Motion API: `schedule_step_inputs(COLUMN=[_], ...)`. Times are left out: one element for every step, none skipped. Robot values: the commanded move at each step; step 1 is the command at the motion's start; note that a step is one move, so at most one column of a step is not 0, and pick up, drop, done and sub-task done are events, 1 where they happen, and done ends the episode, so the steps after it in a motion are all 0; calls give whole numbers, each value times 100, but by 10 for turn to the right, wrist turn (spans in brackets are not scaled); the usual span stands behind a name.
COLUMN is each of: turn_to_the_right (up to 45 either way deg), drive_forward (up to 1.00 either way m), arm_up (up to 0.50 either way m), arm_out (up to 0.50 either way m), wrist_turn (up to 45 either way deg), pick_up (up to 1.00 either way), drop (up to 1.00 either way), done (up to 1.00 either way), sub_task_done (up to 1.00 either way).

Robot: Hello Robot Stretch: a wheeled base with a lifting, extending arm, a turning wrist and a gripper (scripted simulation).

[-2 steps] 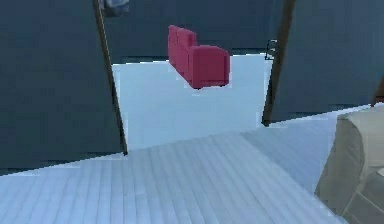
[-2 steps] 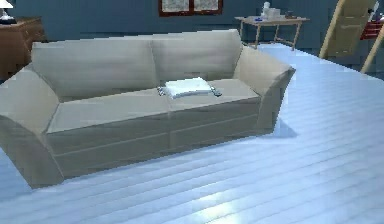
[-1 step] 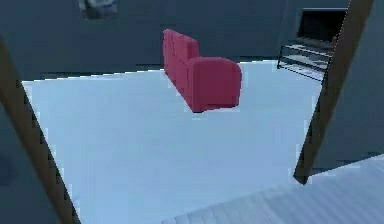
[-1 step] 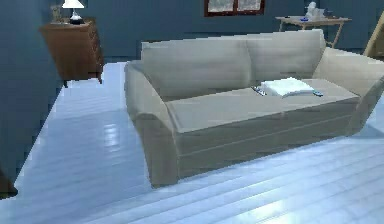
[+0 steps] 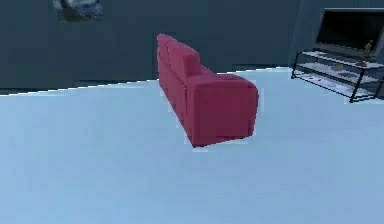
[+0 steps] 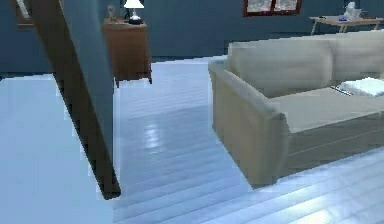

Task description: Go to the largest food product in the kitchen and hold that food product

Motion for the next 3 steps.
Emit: schedule_step_inputs(turn_to_the_right=[-270,0,-360], drive_forward=[0,60,0], arm_up=[0,0,0], arm_out=[0,0,0], wrist_turn=[0,0,0], pick_up=[0,0,0], drop=[0,0,0], done=[0,0,0], sub_task_done=[0,0,0])
